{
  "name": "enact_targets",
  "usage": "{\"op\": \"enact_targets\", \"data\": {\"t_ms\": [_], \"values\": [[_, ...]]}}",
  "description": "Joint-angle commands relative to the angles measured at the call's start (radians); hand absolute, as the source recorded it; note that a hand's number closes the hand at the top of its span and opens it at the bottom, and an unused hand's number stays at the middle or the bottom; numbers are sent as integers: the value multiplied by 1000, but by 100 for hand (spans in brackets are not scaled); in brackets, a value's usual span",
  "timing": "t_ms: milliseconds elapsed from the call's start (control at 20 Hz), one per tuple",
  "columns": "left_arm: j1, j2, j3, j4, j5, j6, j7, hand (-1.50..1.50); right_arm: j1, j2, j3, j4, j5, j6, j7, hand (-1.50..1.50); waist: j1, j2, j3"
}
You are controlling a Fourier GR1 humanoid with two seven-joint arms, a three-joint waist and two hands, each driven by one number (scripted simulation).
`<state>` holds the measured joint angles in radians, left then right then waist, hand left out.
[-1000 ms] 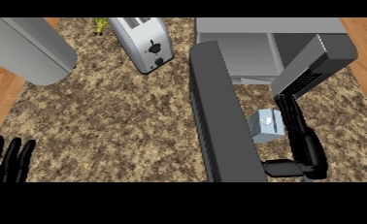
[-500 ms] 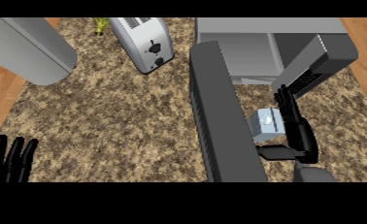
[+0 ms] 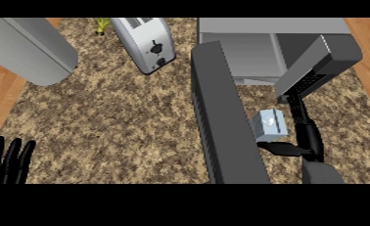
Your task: Pick up the milk, place it into the microwave and close the microwave
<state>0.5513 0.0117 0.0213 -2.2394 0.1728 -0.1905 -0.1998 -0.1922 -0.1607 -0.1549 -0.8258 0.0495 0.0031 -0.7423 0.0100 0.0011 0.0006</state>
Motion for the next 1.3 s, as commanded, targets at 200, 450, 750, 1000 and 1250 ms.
{"op": "enact_targets", "data": {"t_ms": [200,450,750,1000,1250], "values": [[0,-1,1,-50,17,10,49,-150,-49,-43,57,160,-33,358,-87,-150,7,1,1],[-53,12,28,32,23,-7,24,-150,-78,-40,83,204,-51,517,-206,150,2,3,1],[58,-11,-21,-18,26,-21,-11,-150,-63,26,38,82,-14,116,-226,150,0,-3,0],[68,-11,-29,21,17,-15,-55,-150,6,61,74,-43,-52,197,-177,150,-6,-3,-1],[48,-11,-5,14,28,-63,-28,-150,-108,-67,-39,112,-116,291,-232,150,3,0,0]]}}
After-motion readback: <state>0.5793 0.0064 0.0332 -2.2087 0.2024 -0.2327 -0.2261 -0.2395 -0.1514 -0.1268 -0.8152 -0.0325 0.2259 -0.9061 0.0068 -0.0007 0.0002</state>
